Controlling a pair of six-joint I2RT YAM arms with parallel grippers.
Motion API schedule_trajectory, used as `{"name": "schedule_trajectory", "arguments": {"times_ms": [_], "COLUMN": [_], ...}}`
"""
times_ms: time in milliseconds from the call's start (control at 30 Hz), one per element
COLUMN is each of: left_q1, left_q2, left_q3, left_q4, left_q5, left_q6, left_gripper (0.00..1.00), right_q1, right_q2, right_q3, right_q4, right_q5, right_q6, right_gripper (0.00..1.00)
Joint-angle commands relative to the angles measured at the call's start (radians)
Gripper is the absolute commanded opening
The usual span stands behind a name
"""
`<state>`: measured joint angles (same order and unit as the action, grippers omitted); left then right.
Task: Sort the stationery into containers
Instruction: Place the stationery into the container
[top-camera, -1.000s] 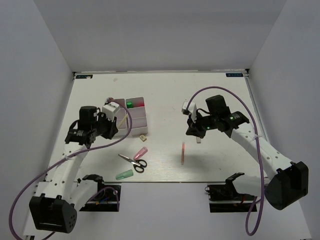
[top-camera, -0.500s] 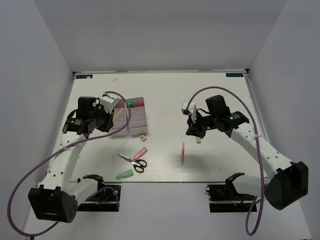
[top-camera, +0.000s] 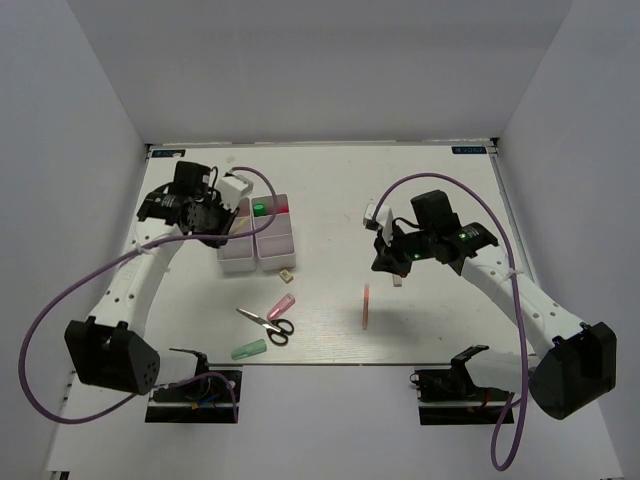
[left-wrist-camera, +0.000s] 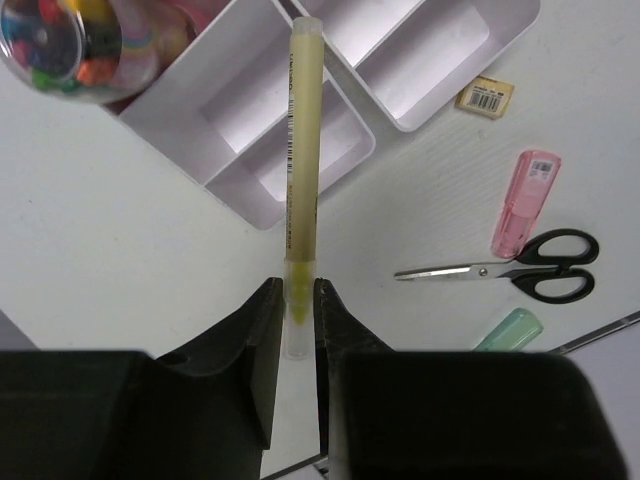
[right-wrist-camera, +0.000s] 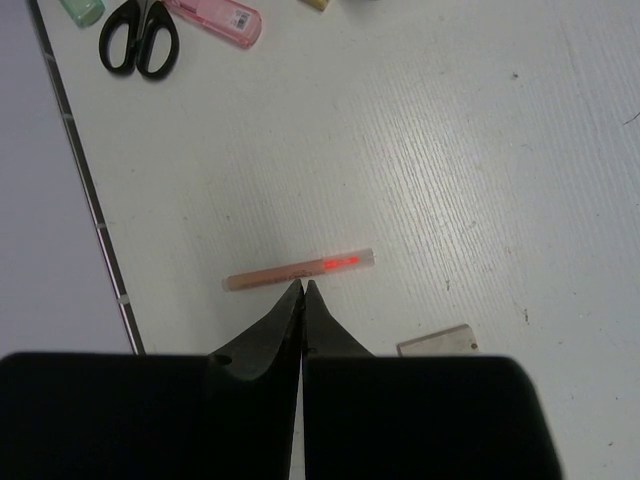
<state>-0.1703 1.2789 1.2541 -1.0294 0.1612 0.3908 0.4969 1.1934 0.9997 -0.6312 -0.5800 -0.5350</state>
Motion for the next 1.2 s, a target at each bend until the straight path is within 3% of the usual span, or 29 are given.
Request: {"name": "schedule_trajectory", "arguments": {"times_ms": [0, 333, 733, 1167], "left_q1": [-0.031, -0.086, -0.100, -0.107], "left_q2": [0.040, 0.220, 0.287, 0.290], "left_q3": [0.094, 0.238, 0.228, 0.222], "left_q4": [-0.064, -0.123, -0.055, -0.064], "left_q5": [-0.049, -0.192, -0.333, -0.292], "left_q6": [0.102, 0.265, 0.375, 0.441], "left_gripper": [0.01, 0.01, 0.01, 0.01], "right_q1": [-0.004, -0.004, -0.009, -0.015], "right_q2": [0.005, 0.006, 0.015, 0.028], "right_q3": [0.011, 0.013, 0.013, 0.017], "right_q4": [-0.012, -0.013, -0.024, -0.030], "right_q5": [-0.026, -0.027, -0.032, -0.037], "right_q6": [-0.014, -0.017, -0.026, -0.028], "right_gripper": [0.00, 0.00, 0.00, 0.00]}}
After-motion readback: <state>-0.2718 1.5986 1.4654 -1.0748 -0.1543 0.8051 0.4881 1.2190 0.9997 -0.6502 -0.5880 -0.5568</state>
